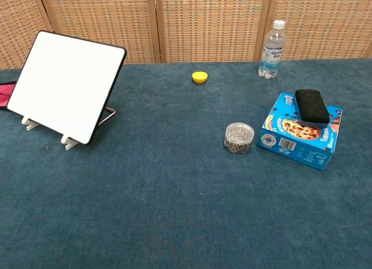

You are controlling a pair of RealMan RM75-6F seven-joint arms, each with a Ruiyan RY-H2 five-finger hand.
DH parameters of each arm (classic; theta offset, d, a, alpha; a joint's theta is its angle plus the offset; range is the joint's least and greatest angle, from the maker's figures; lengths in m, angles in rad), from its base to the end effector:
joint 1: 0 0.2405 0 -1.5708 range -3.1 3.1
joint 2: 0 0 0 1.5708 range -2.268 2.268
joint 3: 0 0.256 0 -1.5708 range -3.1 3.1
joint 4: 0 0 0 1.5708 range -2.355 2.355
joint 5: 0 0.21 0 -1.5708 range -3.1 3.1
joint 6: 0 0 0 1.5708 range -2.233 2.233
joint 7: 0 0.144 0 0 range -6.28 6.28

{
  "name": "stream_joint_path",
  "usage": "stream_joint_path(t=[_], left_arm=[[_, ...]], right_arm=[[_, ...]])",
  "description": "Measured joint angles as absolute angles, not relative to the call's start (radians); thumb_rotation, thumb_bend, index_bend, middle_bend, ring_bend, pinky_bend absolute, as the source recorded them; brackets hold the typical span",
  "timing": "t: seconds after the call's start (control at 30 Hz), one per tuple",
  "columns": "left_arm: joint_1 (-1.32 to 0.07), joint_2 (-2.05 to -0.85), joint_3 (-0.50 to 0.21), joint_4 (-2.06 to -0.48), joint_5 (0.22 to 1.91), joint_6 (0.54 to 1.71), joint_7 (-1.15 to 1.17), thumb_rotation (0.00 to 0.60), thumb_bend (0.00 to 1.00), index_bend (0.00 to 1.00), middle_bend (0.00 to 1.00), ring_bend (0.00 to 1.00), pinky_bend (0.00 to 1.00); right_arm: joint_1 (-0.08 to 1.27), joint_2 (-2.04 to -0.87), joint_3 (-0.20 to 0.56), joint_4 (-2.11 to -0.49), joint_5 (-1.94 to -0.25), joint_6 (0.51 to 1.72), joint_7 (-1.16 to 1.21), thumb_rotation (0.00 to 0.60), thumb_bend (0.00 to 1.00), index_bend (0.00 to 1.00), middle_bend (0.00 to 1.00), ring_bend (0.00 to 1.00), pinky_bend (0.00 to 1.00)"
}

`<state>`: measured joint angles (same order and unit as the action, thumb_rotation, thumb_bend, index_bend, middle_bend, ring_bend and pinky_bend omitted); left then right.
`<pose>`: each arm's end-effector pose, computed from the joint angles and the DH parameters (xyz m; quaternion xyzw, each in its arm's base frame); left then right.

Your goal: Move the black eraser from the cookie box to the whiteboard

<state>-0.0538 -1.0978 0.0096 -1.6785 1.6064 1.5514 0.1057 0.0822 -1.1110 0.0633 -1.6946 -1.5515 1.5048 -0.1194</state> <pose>-0.2917 0.1578 0.1553 -0.6284 -0.3533 -0.3844 0.5767 -0.2863 -0.1813 0.1563 0.6123 -0.3531 0.3955 0.5865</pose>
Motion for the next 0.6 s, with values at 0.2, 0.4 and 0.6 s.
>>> stream_joint_path(t=[0.2, 0.4, 0.6], left_arm=[[-0.056, -1.1, 0.012, -1.686, 1.6, 1.538, 0.131, 0.6, 0.0, 0.0, 0.0, 0.0, 0.0], [-0.066, -1.107, -0.003, -1.697, 1.558, 1.508, 0.162, 0.6, 0.0, 0.0, 0.0, 0.0, 0.0], [-0.081, -1.122, -0.027, -1.704, 1.512, 1.485, 0.196, 0.6, 0.0, 0.0, 0.0, 0.0, 0.0]], right_arm=[[0.09, -1.115, 0.071, -1.688, -1.534, 1.491, -0.145, 0.6, 0.0, 0.0, 0.0, 0.0, 0.0], [0.143, -1.1, 0.083, -1.666, -1.538, 1.421, -0.154, 0.6, 0.0, 0.0, 0.0, 0.0, 0.0], [0.295, -1.089, 0.098, -1.545, -1.669, 1.32, -0.099, 0.6, 0.0, 0.04, 0.0, 0.0, 0.0]])
